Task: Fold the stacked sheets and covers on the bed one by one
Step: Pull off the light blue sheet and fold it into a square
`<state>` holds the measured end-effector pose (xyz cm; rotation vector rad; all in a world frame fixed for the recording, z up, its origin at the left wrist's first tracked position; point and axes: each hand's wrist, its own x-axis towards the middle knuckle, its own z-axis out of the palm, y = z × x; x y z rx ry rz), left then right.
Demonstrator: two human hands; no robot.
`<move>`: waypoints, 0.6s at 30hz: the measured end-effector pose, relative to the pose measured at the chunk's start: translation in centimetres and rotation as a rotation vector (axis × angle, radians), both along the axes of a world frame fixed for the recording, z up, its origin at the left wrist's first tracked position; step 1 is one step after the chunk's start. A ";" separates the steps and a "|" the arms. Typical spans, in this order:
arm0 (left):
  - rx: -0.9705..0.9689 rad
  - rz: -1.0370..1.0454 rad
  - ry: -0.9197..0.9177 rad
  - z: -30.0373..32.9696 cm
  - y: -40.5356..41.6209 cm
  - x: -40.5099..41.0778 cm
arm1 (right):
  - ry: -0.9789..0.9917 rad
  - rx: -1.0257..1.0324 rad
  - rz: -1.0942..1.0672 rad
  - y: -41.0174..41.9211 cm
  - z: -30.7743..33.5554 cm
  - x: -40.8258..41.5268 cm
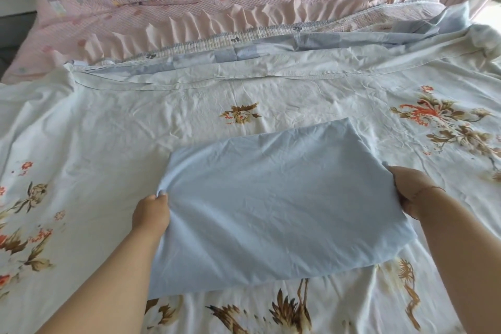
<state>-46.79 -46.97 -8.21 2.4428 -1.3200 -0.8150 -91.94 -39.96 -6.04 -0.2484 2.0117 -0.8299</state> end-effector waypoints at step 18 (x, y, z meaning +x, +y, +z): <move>0.309 0.289 0.827 2.1 -9.0 -0.9 | -0.318 -0.172 0.177 -9.4 1.2 1.1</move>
